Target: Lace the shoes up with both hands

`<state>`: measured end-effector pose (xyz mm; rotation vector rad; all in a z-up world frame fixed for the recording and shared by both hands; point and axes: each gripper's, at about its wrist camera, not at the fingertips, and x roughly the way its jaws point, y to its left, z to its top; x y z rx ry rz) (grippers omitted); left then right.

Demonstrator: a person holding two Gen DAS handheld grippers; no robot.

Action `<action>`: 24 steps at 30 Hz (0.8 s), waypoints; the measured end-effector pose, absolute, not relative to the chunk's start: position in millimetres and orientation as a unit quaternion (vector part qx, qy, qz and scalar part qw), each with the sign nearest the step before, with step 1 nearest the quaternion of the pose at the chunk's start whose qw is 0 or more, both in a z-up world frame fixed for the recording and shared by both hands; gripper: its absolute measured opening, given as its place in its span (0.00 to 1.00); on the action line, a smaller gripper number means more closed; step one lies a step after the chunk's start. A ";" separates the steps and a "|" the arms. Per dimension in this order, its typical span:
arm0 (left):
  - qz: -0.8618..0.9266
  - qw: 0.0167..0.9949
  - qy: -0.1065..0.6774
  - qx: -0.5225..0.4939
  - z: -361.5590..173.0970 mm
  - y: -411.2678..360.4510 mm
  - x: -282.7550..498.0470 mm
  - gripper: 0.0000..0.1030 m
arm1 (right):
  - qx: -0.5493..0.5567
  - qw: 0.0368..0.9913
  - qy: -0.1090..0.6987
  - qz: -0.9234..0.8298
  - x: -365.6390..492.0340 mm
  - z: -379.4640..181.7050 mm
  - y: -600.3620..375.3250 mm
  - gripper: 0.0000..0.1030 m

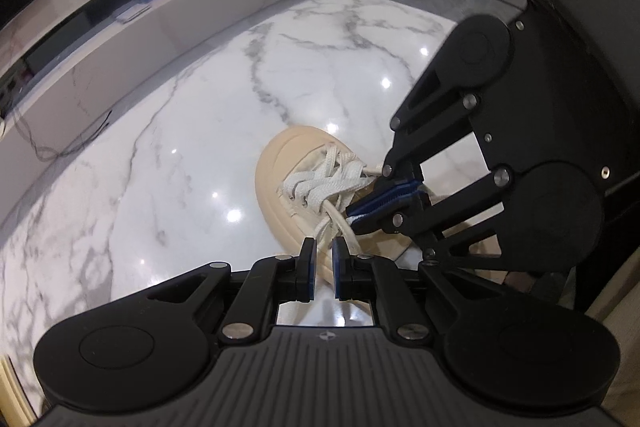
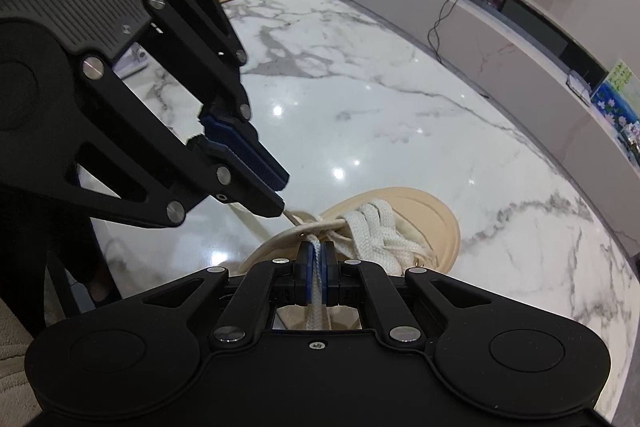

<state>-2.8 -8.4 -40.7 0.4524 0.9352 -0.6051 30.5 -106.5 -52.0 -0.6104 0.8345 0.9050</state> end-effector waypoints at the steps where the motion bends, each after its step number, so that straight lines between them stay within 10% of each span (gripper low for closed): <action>1: -0.291 0.820 0.439 0.225 -42.3 -10.7 -2.1 0.07 | -0.282 0.772 0.385 0.419 31.1 -52.5 -105.8 0.02; 24: -0.340 0.754 0.374 0.420 -68.5 -45.4 -15.8 0.07 | -0.253 0.776 0.388 0.429 29.4 -51.8 -116.0 0.02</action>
